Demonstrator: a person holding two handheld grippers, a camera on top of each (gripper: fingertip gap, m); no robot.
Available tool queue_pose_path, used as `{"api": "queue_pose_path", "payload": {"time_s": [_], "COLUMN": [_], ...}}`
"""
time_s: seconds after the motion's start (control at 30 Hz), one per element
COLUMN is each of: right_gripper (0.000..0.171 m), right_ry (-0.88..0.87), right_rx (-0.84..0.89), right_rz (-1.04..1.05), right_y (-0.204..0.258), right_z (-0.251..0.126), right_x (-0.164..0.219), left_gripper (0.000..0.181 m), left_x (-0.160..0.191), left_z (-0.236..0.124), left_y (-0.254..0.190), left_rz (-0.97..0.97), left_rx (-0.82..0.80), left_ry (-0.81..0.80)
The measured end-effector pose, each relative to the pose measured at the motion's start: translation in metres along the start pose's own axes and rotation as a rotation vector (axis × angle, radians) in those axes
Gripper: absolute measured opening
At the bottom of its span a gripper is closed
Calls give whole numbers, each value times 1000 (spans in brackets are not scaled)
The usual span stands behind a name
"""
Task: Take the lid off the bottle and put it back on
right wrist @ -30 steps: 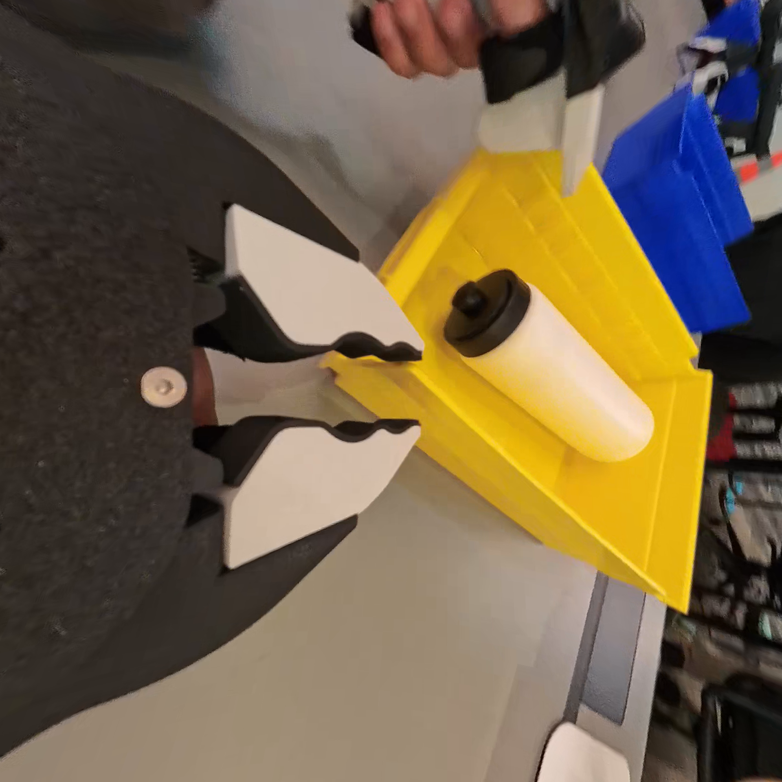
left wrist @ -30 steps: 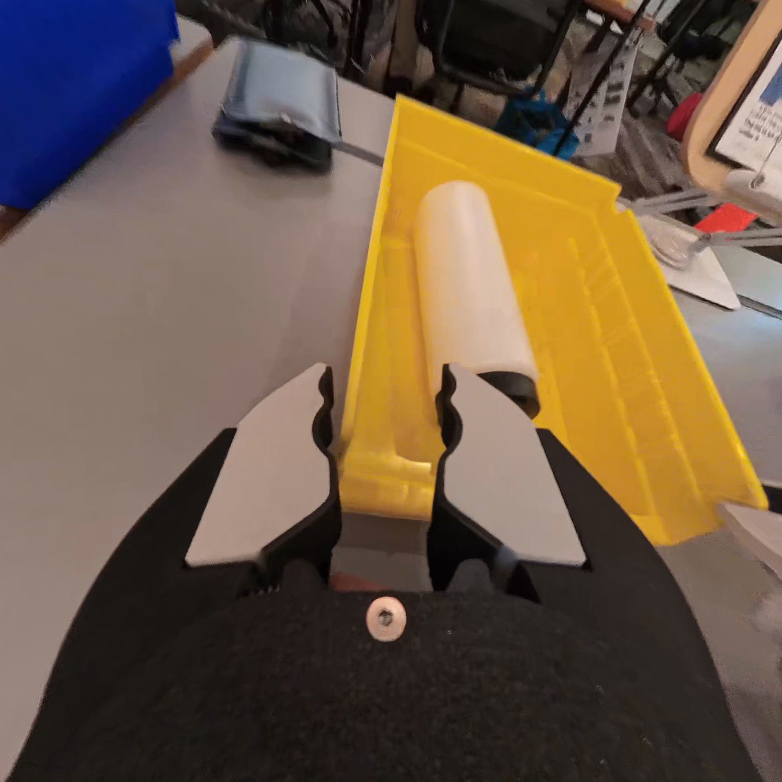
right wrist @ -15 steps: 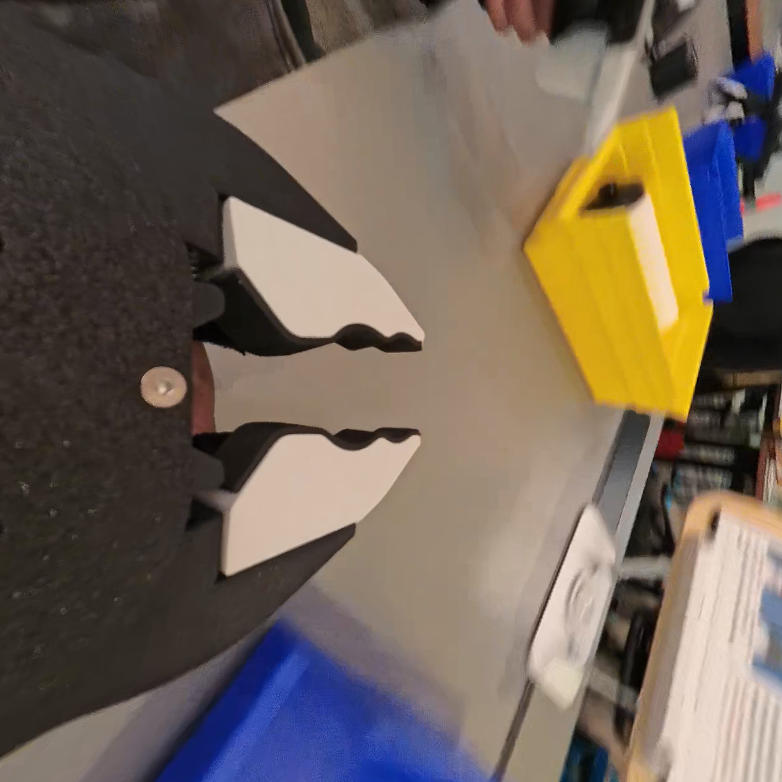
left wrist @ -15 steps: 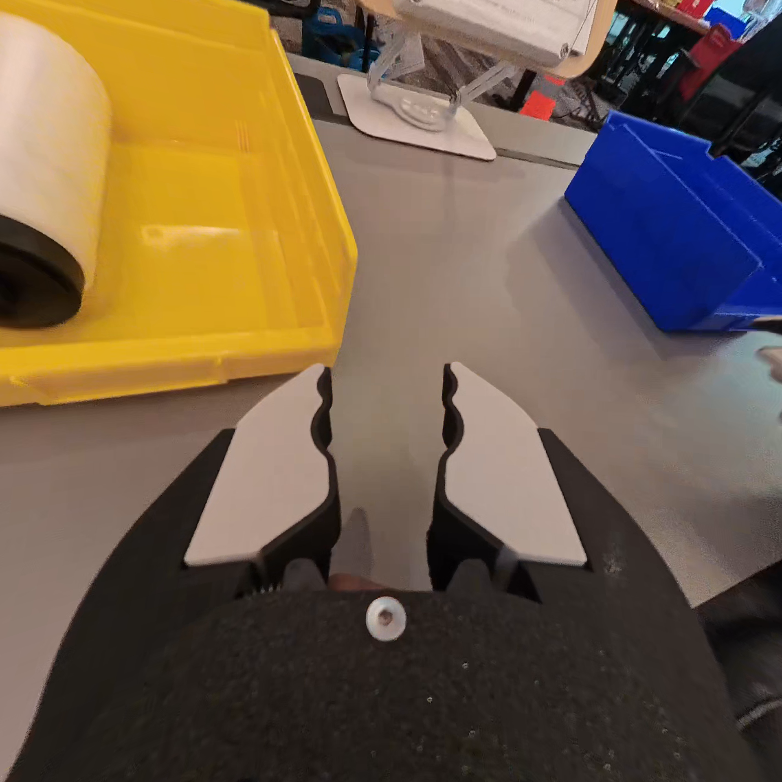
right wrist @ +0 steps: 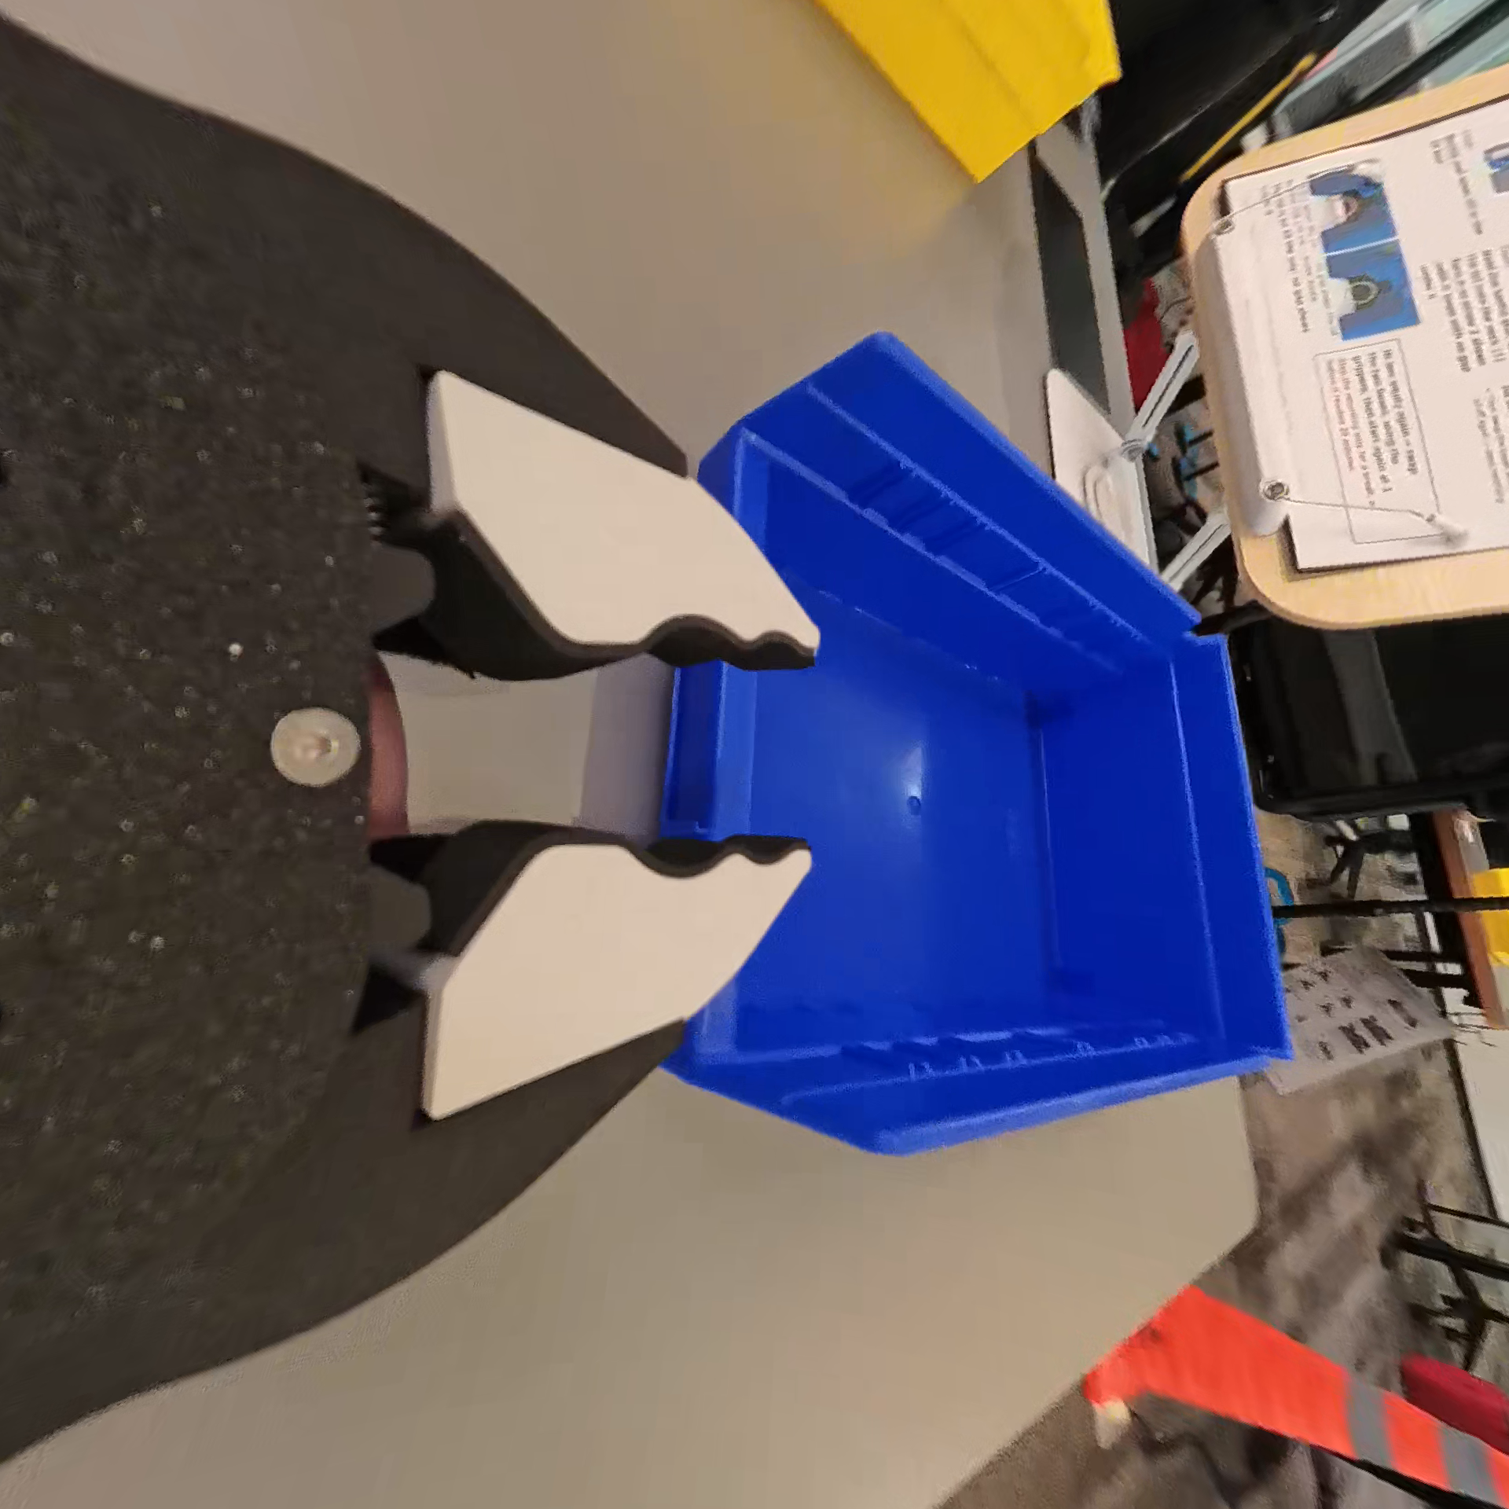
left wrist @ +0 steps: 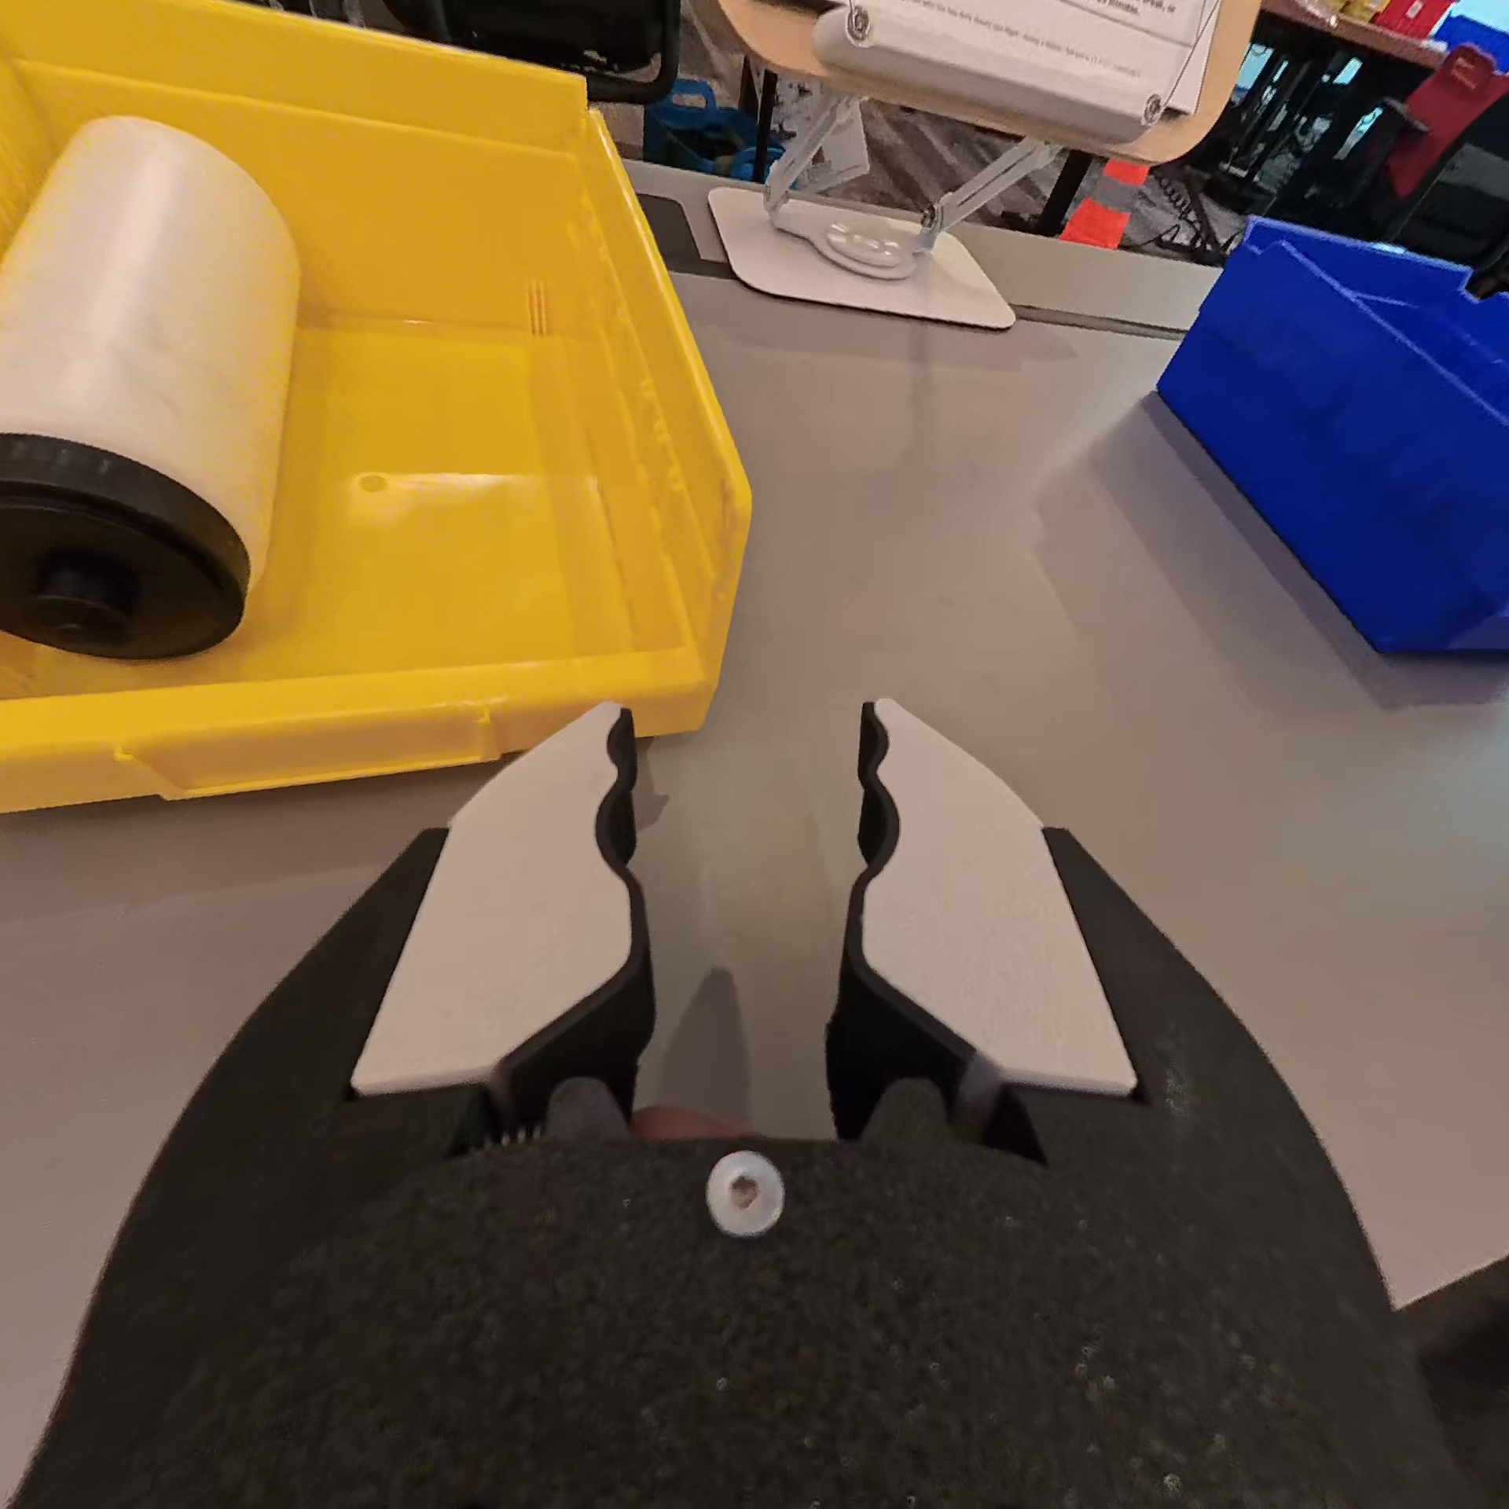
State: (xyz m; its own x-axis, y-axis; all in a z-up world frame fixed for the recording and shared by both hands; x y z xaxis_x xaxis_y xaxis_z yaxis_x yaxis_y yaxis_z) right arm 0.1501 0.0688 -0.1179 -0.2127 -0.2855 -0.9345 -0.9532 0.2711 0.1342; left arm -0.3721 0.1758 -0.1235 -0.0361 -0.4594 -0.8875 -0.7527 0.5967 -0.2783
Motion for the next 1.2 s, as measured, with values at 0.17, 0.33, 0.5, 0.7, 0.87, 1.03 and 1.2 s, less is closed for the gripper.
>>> {"api": "queue_pose_path", "payload": {"time_s": [0.17,0.33,0.5,0.7,0.87,1.03,1.2], "right_gripper": [36,34,34,33,33,33,33], "right_ry": [-9,-17,-15,-11,-14,-11,-11], "right_rx": [3,10,12,7,8,7,9], "right_rz": [-4,-64,-97,-103,-112,-119,-128], "right_y": [2,9,13,15,15,17,18], "right_z": [-1,-1,-1,-1,-1,-1,-1], "right_x": [0,1,2,3,3,4,4], "left_gripper": [52,52,49,49,49,49,49], "left_x": [2,6,0,3,5,6,5], "left_z": [1,2,-3,-2,0,0,-1], "left_y": [4,5,9,13,13,14,15], "left_rz": [-26,-45,-46,-90,-93,-97,-107], "left_rx": [-5,6,-27,-16,-10,-14,-17], "left_ry": [13,36,-6,5,20,29,24]}}
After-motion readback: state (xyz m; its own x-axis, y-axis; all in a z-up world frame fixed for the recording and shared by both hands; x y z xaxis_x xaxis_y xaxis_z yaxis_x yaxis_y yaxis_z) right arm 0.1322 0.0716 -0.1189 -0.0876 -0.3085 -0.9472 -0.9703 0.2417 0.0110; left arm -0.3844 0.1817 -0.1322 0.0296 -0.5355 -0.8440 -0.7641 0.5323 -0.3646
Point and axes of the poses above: each gripper's, where its closed fingertips meet, z out along the fingers, x out of its underside, y = z × x across the jaws, the point moved 4 cm from there along -z, back along the fingers, and after that the axes turned 11 degrees about x, right-handed, at the moved point
